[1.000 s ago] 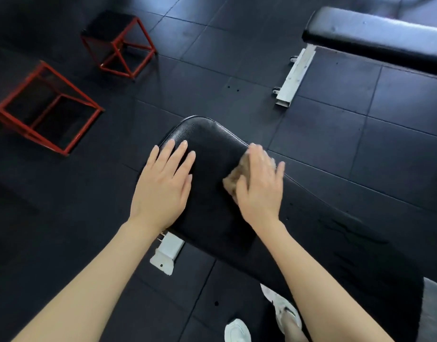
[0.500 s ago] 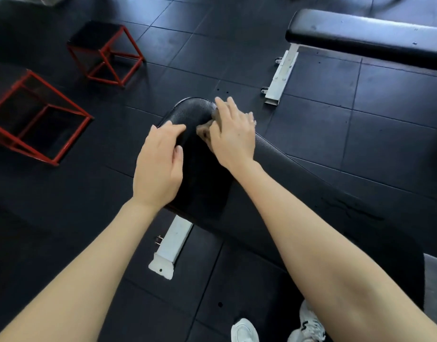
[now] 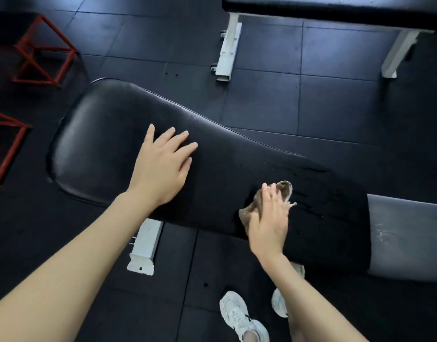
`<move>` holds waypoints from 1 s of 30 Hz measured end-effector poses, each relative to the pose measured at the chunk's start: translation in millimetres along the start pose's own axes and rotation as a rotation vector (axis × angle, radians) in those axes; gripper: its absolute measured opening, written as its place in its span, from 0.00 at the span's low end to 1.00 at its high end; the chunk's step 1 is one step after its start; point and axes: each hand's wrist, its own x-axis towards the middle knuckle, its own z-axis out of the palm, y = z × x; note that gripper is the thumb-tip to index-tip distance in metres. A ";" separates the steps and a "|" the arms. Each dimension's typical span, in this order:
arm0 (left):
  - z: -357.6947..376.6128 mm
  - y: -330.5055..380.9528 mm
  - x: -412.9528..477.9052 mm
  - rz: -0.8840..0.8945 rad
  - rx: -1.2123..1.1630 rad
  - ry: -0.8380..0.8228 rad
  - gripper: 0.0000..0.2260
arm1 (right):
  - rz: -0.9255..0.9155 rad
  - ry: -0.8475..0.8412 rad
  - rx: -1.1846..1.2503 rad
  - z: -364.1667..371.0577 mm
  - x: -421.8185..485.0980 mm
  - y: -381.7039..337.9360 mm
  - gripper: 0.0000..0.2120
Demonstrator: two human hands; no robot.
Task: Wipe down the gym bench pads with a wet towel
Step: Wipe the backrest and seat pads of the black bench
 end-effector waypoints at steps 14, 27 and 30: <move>33.9 28.9 32.6 0.003 0.134 -0.001 0.20 | 0.214 0.059 0.105 -7.7 13.6 60.5 0.30; 36.1 31.8 31.9 -0.118 0.117 0.010 0.22 | -0.163 0.063 0.121 8.4 131.6 -12.2 0.24; 31.1 34.2 34.0 -0.119 0.139 -0.036 0.22 | 0.155 0.061 0.061 -4.7 119.8 38.9 0.22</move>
